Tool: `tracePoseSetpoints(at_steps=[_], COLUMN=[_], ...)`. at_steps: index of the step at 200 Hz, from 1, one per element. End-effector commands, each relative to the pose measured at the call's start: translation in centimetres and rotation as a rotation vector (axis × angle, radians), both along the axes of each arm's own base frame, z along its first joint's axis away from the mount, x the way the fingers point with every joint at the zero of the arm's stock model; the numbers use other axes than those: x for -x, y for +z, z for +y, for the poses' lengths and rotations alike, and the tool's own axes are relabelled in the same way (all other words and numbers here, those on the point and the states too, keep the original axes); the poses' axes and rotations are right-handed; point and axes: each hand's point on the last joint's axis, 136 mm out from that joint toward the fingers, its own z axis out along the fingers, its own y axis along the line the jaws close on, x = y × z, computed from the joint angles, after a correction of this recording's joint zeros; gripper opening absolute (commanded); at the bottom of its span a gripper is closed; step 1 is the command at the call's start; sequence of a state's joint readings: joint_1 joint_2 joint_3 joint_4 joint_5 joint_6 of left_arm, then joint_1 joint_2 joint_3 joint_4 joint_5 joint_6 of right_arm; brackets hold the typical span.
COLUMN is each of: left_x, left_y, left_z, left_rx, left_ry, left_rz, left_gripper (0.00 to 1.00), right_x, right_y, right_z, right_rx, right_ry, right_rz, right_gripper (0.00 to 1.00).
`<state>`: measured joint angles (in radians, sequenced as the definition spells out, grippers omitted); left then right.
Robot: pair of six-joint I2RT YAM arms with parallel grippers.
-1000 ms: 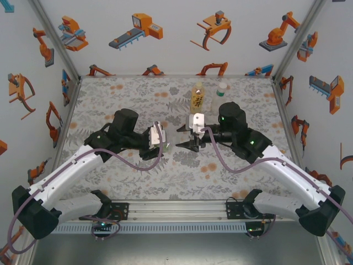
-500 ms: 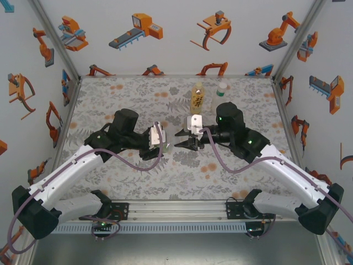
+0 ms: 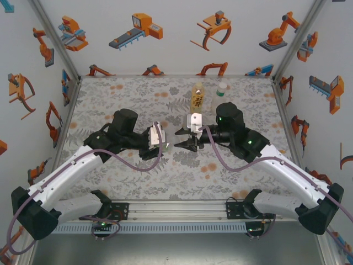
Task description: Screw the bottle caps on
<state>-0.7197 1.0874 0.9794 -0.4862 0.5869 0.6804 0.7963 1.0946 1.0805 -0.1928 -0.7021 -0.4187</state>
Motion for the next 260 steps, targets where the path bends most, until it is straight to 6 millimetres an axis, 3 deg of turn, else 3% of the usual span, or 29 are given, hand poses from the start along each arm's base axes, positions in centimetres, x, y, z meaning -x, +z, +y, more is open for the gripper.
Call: tracePoseSetpoints(at_steps=[1,53,96,141,191,218,233,260], left_x=[0.7,0.7,0.7,0.2,-0.8,-1.2,-1.2,-1.3], left_y=[1.0,1.0,1.1,1.1,1.2,1.3,1.3,1.3], left_z=[-0.1,0.0,0.0,0.3,0.6,0.6,0.6,0.6], left_rx=[0.027,0.029,0.03,0.022,0.01,0.011,0.013,0.015], left_ry=[-0.027,-0.026,-0.026,0.01,0.064,0.081,0.085,0.088], left_rz=[-0.018,-0.02,-0.023,-0.047,-0.078,-0.085,-0.086,-0.082], left_gripper=[0.0,0.0,0.0,0.0,0.0,0.0,0.0,0.0], right_x=[-0.1,-0.2,-1.1,-3.1,-6.6,-7.3,-7.1,-6.8], right_y=[1.2,1.0,1.1,0.7,-2.0,-4.8,-5.7,-6.2], right_z=[0.2,0.3,0.4,1.0,0.8,0.6,1.4,2.2], right_rx=[-0.034,-0.027,-0.034,-0.063,-0.179,-0.139,-0.132,-0.093], right_ry=[-0.007,-0.012,-0.066,-0.209,-0.506,-0.663,-0.664,-0.646], right_rz=[-0.025,-0.016,0.036,0.357,0.934,1.244,1.395,1.467], right_gripper=[0.43,0.44,0.33,0.0,0.0,0.0,0.0,0.0])
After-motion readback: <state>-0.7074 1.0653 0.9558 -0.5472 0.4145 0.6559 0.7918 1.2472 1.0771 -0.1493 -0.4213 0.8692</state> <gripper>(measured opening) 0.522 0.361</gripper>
